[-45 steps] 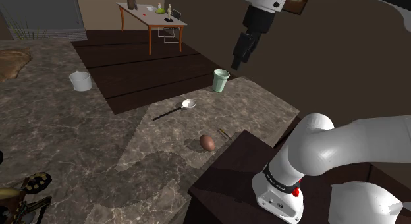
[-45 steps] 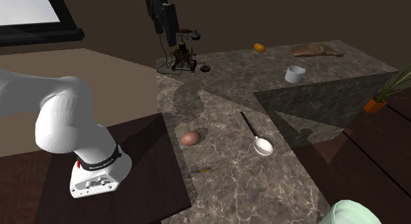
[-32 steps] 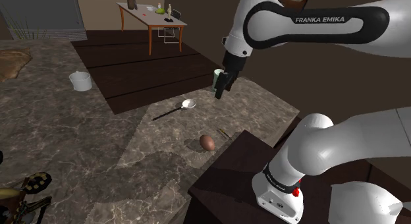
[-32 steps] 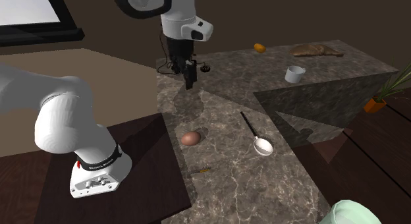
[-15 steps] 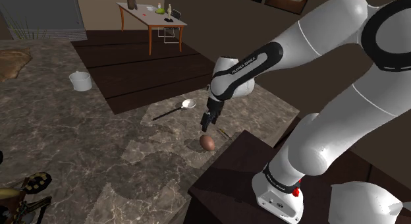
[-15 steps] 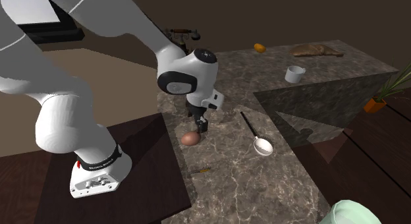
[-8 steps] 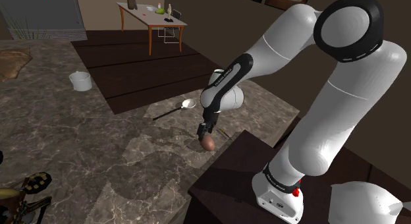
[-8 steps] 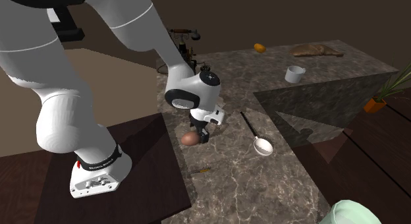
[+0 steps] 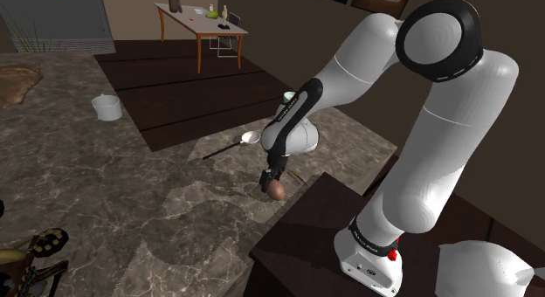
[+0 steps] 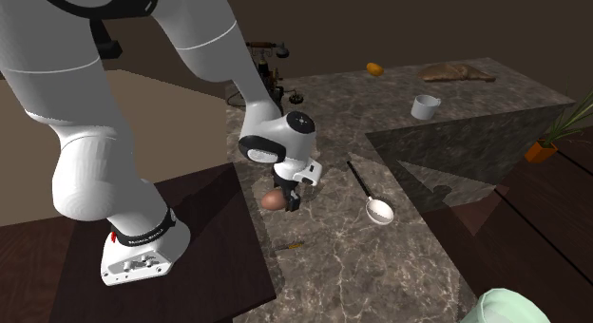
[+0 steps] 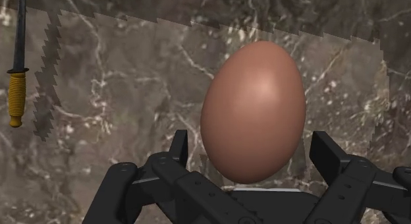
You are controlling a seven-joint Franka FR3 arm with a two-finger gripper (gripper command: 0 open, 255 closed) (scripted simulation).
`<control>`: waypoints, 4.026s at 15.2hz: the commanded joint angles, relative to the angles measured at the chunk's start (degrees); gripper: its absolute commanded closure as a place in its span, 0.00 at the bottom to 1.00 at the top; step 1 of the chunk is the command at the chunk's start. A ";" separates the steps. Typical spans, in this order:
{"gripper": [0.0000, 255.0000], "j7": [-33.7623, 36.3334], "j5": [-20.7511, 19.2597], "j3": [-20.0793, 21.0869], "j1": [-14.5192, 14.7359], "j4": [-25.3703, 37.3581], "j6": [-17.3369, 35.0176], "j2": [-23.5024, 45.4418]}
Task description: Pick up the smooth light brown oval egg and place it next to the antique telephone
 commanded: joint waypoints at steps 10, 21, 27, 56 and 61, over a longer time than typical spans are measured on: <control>1.00 -0.09 0.05 0.00 -0.04 0.01 0.06 0.07; 1.00 4.77 -5.56 -1.73 0.45 -1.22 -5.65 -7.27; 1.00 8.13 -9.38 -2.19 0.01 -1.50 -11.01 -13.20; 1.00 16.17 -16.83 -1.64 -2.33 5.76 -38.05 -33.62; 1.00 16.94 -17.26 -1.57 -2.48 8.21 -42.41 -35.58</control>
